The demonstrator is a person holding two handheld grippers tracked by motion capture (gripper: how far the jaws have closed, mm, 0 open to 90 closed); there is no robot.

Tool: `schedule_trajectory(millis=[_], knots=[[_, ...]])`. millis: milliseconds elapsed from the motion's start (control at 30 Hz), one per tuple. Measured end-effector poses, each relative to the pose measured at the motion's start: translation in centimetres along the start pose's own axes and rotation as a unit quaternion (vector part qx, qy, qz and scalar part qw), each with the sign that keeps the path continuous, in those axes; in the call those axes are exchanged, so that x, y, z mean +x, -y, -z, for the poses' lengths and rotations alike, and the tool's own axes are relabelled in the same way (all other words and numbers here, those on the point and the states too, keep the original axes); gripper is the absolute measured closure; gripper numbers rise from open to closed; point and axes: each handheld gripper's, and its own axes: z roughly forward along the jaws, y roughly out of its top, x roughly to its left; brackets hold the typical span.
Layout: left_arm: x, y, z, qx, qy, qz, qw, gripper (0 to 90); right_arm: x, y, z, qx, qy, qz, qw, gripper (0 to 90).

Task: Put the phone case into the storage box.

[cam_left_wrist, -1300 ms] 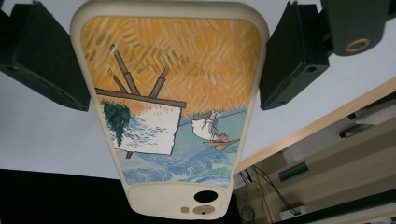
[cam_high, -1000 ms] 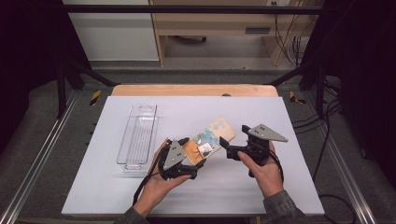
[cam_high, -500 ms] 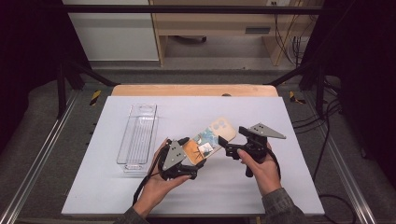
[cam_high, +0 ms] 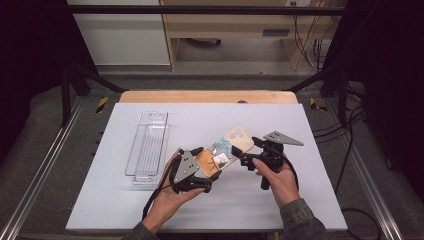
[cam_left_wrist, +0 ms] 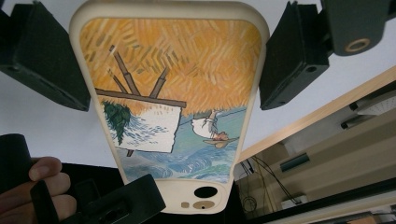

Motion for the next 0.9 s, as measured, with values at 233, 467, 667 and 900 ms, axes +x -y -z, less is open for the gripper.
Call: schedule_trajectory(millis=[233, 467, 667, 900], knots=[[-0.1, 0.01, -0.06, -0.002, 0.001, 0.0, 1.0, 11.1, -0.22, 0.04, -0.09, 0.008, -0.015, -0.017, 0.9997, 10.3], [-0.18, 0.13, -0.19, 0.001, 0.004, -0.002, 1.0, 11.1, -0.24, 0.07, -0.15, 0.007, -0.031, -0.026, 0.9992, 19.4], [-0.07, 0.23, -0.21, -0.001, 0.007, 0.001, 1.0, 11.0, -0.53, -0.12, 0.24, 0.0, -0.031, -0.033, 0.999, 29.4], [0.05, 0.49, -0.27, -0.003, 0.012, 0.006, 0.9999, 10.9, -1.0, -0.36, 0.71, -0.007, -0.044, -0.059, 0.9973, 40.6]])
